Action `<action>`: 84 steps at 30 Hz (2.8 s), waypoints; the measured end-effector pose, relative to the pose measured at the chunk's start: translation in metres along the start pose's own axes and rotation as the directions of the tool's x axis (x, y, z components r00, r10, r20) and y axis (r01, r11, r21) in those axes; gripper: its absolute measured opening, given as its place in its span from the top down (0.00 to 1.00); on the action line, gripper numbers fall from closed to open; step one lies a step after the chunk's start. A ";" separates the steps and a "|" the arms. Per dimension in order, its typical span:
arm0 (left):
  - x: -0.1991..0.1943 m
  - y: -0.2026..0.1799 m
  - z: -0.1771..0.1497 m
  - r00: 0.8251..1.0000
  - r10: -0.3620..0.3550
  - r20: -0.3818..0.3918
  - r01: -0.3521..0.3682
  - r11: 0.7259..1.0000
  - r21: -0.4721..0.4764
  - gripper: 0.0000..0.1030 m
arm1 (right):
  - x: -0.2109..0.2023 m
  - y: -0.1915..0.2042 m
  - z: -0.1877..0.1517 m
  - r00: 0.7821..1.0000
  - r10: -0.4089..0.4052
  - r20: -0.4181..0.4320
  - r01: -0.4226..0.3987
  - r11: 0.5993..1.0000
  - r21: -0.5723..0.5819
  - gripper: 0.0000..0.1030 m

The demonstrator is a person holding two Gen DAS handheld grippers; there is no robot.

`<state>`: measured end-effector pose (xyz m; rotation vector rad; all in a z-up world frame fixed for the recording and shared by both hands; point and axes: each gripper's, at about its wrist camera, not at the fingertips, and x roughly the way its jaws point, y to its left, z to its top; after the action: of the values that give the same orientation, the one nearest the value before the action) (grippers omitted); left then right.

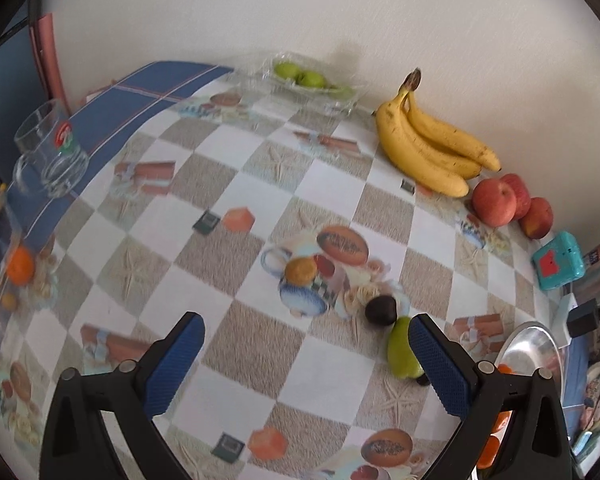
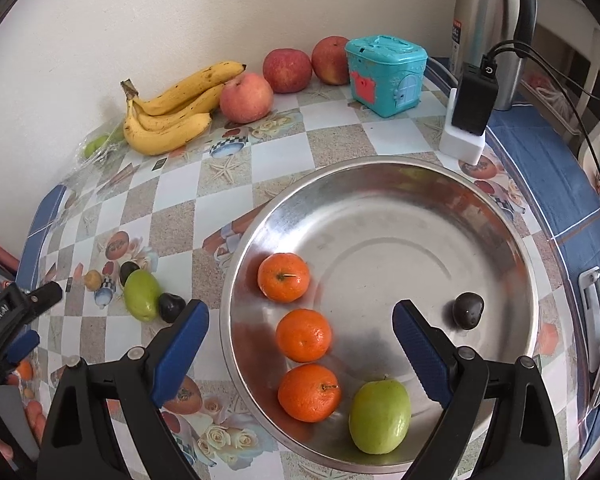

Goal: Organize fruits
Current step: 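Move both grippers back toward the remaining fruit pile, then grasp a second dark plum with the right gripper, then grasp the brown kiwi with the left gripper while the right gripper holds the plum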

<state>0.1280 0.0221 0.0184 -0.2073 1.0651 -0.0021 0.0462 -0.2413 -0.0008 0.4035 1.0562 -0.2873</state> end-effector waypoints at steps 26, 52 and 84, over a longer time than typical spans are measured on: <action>0.023 0.047 0.041 0.988 -0.120 0.093 0.114 0.991 0.067 0.00 | 0.005 0.086 0.005 0.990 0.071 0.123 -0.055 0.991 -0.126 0.11; 0.070 0.031 0.042 0.977 -0.205 -0.058 0.206 0.979 0.001 0.31 | 0.070 0.168 0.035 0.980 0.091 -0.174 -0.148 0.927 -0.346 0.60; 0.087 0.030 0.040 0.966 -0.217 -0.138 0.219 0.976 -0.003 0.39 | 0.104 0.215 0.013 0.977 -0.053 -0.207 -0.084 0.798 -0.597 0.72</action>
<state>0.2024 0.0490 -0.0434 -0.3167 1.1746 -0.2241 0.1940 -0.0591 -0.0479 -0.1442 1.2914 0.1248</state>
